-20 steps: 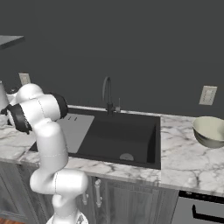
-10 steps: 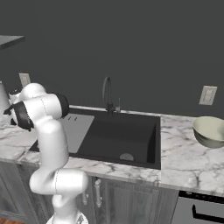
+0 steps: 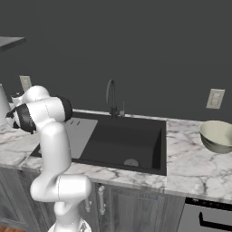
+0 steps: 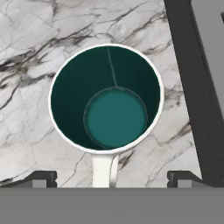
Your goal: Pick the mug and place it in the sink. Pick the bowl and place it in the open cabinet and then close the cabinet.
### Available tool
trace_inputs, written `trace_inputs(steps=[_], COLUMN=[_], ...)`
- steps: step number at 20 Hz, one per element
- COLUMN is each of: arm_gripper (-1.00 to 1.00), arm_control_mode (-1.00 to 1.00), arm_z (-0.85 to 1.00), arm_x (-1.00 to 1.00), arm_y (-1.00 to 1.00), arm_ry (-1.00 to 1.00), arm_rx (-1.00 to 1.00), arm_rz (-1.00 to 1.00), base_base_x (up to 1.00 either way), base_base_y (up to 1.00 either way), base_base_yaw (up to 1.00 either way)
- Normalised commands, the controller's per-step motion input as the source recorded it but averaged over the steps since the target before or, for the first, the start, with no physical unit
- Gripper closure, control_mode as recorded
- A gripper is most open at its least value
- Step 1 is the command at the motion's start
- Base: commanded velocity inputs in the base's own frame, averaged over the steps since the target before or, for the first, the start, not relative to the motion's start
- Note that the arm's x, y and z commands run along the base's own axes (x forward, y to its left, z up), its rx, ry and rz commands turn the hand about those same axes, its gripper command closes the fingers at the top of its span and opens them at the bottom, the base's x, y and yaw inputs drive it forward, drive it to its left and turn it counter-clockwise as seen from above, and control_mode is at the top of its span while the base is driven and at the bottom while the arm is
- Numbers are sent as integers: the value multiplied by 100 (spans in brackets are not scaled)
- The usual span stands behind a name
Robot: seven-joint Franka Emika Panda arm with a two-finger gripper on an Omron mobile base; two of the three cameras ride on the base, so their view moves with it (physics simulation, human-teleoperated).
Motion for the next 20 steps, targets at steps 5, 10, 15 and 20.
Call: trace_inputs(steps=[5,10,15,20], arm_gripper=[-100,-100,100,100], arm_control_mode=[-100,-100,-100,-100], arm_z=[-12,-12,-4,-3], arm_x=[6,1,4,0], arm_y=[13,12,0,0], arm_ry=[0,0,0,0], arm_rx=[0,0,0,0], arm_rz=[0,0,0,0], base_base_x=[0,0,0,0], base_base_y=[0,0,0,0], base_base_yaw=[0,0,0,0])
